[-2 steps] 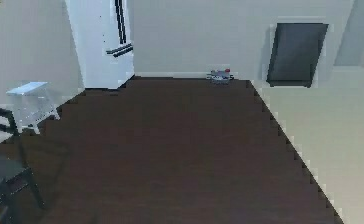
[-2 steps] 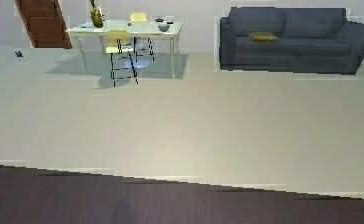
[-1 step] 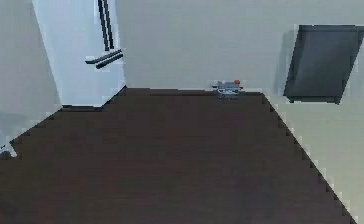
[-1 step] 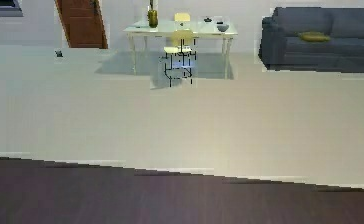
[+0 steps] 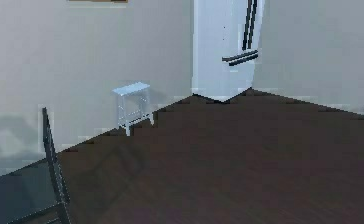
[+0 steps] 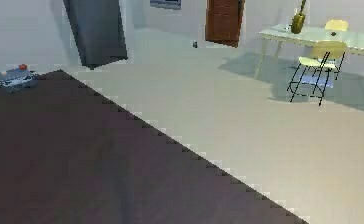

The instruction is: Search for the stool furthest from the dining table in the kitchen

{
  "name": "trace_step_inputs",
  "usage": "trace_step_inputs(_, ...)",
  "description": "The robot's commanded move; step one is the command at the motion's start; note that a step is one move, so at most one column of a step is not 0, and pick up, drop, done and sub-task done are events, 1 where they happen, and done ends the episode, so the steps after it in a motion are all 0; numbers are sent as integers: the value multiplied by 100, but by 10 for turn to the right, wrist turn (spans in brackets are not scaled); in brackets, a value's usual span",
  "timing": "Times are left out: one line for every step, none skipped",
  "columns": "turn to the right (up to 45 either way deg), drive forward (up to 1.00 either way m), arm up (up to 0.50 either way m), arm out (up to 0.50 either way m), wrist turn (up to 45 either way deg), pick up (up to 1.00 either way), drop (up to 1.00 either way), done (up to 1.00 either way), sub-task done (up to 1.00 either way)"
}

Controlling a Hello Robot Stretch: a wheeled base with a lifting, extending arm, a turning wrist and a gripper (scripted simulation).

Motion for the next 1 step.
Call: trace_step_inputs(0,100,0,0,0,0,0,0,0)
